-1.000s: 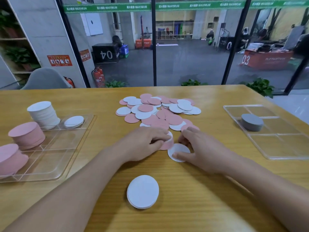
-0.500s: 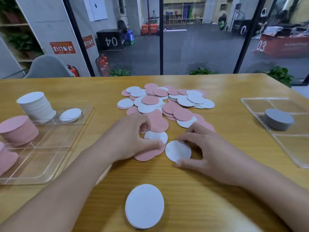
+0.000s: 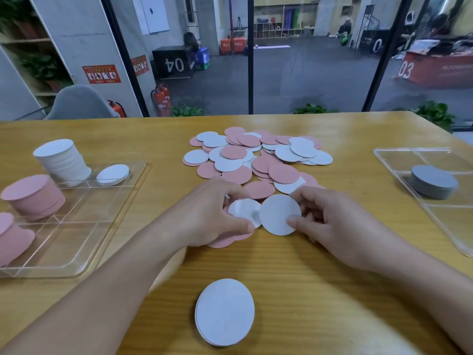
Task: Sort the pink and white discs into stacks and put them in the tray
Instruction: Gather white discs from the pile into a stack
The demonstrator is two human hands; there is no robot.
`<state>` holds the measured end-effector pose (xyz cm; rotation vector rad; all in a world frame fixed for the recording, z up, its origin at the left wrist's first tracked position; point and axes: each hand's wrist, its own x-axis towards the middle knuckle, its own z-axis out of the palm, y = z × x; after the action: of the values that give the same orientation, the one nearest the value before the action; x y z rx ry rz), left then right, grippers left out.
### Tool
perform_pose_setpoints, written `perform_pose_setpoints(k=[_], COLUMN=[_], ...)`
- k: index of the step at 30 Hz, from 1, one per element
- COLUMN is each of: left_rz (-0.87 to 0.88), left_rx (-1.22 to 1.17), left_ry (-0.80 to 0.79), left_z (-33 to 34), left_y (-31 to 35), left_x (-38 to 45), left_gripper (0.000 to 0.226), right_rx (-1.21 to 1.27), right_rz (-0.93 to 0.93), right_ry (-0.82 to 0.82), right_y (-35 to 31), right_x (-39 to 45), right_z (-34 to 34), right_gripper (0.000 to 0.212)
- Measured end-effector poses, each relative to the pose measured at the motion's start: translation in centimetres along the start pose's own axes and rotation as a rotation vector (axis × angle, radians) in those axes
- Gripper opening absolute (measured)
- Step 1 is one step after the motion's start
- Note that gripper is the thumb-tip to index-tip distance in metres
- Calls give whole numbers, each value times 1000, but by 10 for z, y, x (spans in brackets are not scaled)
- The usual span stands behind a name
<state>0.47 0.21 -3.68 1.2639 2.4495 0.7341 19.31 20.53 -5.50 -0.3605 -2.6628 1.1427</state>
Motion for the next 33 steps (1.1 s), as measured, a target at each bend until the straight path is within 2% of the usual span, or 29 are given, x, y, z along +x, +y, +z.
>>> perform_pose_setpoints(k=[1,3,7,12,14,16,19,20,22,24,26,30,33], left_rz=[0,4,50,82,93,102,99,108,120,103,91,158,228], left_rx=[-16,-39,-91,-373,-482,-525,-549,-524,-488,-499,-498,-515,-559], left_ry=[0,10,96,189,203,210,207,208,188,168,184,209,180], left_z=[0,0,4,1,-3,-5,-3,-3,-2,-1,0,3,7], left_y=[-2,-5,-7,-13,-13,-15,-16,-15,-16,-15,-15,-11,-4], left_x=[0,1,3,9,9,10,10,10,9,8,8,9,6], left_gripper=[40,47,49,12,6,12,26,20,7,25,36,12,8], right_rx=[25,43,66,297,364,312,197,188,179,152,87,-26,-55], right_rz=[4,-19,-37,23,42,41,10,12,7,-6,-29,-103,-158], right_ry=[14,71,133,52,57,68,47,33,11,4,11,71,127], right_y=[2,4,1,-7,-9,-7,0,3,5,7,7,5,3], right_x=[0,1,1,0,0,-1,0,1,2,3,2,0,0], right_z=[-1,0,-7,-10,-9,-9,-7,-5,-2,-1,-1,2,4], right_gripper=[8,18,19,33,39,39,18,17,29,35,26,13,15])
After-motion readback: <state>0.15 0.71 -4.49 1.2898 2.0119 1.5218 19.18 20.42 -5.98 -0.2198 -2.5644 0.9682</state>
